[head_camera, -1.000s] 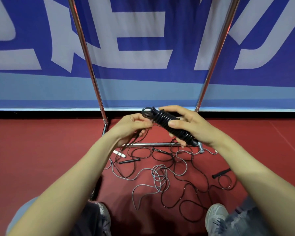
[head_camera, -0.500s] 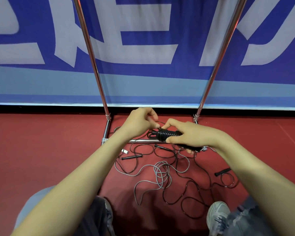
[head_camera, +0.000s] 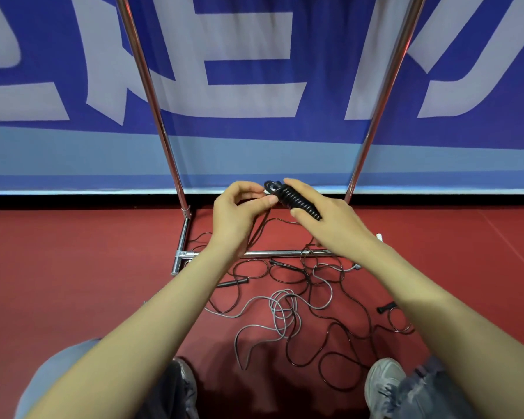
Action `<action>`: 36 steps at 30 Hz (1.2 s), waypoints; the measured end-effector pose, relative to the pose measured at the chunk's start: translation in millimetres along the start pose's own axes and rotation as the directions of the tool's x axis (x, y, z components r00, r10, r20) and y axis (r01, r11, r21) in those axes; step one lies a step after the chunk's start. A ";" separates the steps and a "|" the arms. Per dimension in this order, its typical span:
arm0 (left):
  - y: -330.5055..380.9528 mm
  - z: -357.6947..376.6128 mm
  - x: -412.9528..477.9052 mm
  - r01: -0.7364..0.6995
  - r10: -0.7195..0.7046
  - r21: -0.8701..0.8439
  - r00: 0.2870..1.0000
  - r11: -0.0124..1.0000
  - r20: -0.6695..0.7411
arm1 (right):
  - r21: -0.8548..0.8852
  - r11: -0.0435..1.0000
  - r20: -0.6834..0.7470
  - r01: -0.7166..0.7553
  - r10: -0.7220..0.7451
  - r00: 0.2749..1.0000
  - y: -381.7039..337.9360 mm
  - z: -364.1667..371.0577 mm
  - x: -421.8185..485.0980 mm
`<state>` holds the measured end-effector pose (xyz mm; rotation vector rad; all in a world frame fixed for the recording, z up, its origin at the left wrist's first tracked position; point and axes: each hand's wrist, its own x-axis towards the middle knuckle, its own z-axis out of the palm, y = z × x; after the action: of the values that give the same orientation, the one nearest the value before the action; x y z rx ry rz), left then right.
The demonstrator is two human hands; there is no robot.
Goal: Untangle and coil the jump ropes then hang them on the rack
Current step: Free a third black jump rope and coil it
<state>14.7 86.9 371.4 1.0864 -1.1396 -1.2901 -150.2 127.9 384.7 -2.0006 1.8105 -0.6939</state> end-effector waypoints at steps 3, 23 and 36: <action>2.4 0.0 -2.5 0.081 -0.078 -0.083 0.996 0.993 0.041 | 0.057 0.997 -0.058 0.051 -0.048 0.997 -0.3 5.2 -3.7; 10.5 -0.9 -6.5 0.201 -0.163 -0.134 0.954 0.970 0.251 | 0.071 0.976 -0.107 0.203 -0.195 0.975 6.2 14.4 -1.2; 12.5 -6.8 -0.7 0.254 -0.150 -0.229 0.907 0.940 0.393 | 0.443 0.874 -0.007 0.200 -0.220 0.975 3.4 26.7 -0.5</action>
<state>23.1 87.4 382.9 0.7862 -1.0937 -1.8203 -137.7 126.4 360.9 -1.8900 1.2697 -1.0156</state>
